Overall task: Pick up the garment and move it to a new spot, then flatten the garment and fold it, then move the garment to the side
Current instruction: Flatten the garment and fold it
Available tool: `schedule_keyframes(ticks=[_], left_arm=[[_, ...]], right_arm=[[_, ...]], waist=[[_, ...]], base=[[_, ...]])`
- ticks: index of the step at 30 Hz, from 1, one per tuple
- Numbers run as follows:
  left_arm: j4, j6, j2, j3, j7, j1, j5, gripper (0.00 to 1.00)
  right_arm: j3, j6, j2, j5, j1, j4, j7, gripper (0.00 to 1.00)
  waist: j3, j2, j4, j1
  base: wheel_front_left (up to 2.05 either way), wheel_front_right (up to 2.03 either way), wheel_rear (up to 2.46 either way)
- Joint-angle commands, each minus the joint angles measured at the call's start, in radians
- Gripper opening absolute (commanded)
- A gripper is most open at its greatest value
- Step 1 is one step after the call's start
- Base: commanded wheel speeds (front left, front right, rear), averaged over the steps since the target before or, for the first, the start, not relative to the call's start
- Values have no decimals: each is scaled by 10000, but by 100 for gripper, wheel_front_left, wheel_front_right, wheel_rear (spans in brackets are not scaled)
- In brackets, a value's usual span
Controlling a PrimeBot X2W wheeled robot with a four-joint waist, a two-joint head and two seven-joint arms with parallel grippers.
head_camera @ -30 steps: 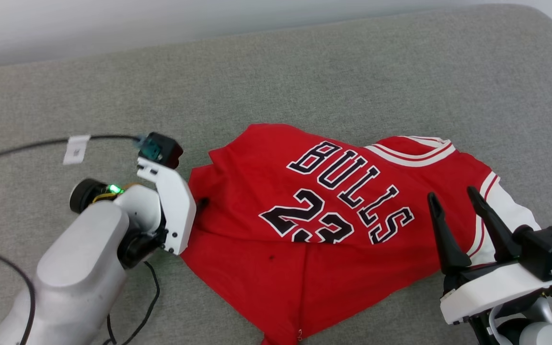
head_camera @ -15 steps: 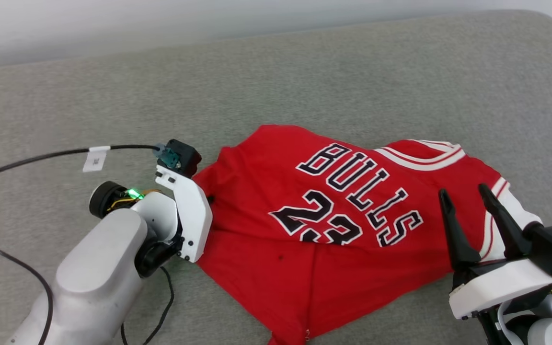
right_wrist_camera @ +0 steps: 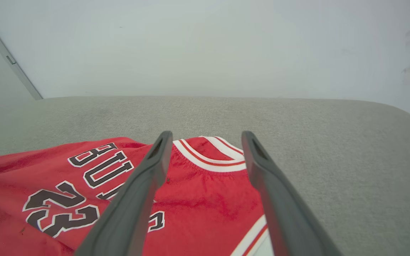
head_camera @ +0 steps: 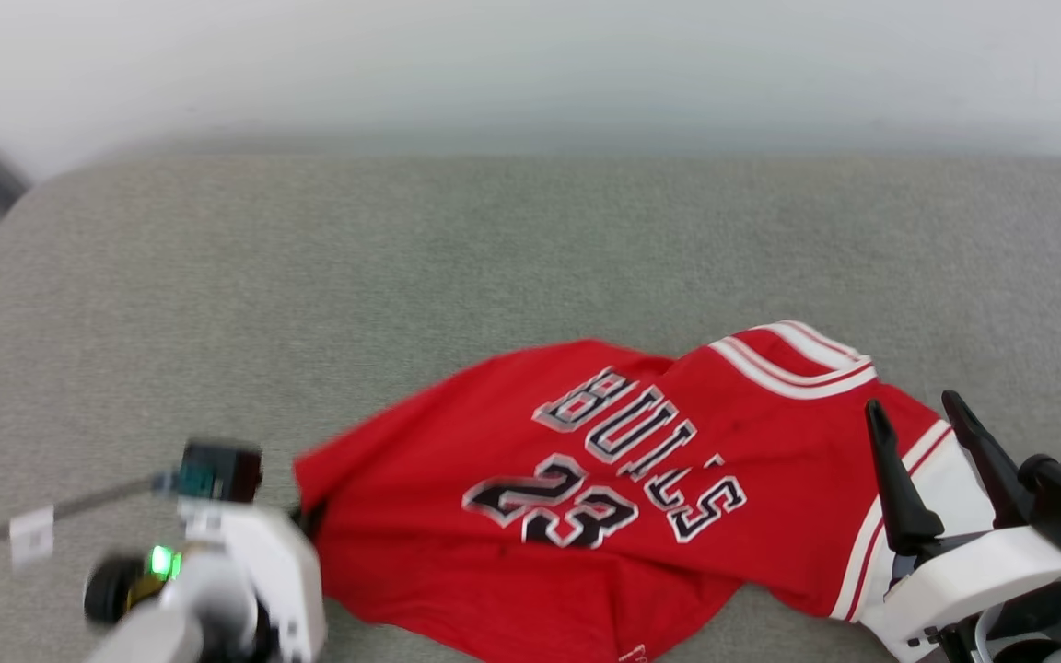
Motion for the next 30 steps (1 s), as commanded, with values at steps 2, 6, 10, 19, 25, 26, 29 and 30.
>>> schedule_keyframes(ticks=[2,6,10,19,25,26,29,30], left_arm=[[-478,388,114,108,39,1054,-316,0],[-1226,1093,19,289,71,2939,-1056,0],[-1659,1303,-225,221,39,3804,-1418,100],[-2683,1162,204,234,-899,2149,115,100],[-2439,348,124,-176,-502,-197,889,100],[-2254,148,71,-272,-281,-504,837,100],[-1599,-461,-39,-663,422,-1374,760,100],[-1332,-642,-82,-779,683,-1557,693,100]], right_arm=[[7,-7,22,46,204,-75,60,100],[40,-7,23,61,388,-126,151,100],[-14,-7,23,104,547,-185,238,100],[-102,-7,23,183,750,-363,392,100],[-65,-7,23,266,547,-469,369,100],[-54,-7,23,286,500,-476,351,100],[34,-7,24,298,361,-442,321,100],[91,-7,21,295,284,-427,332,100]], waist=[[-320,-1,257,0],[-571,-1,288,0],[-809,-1,339,0],[-1101,-1,358,0],[-763,-1,66,0],[-669,-1,-7,0],[-366,-1,-310,0],[-236,-1,-449,0]], base=[[0,0,0],[0,0,0],[0,0,0],[0,0,0],[0,0,0],[0,0,0],[0,0,0],[0,0,0]])
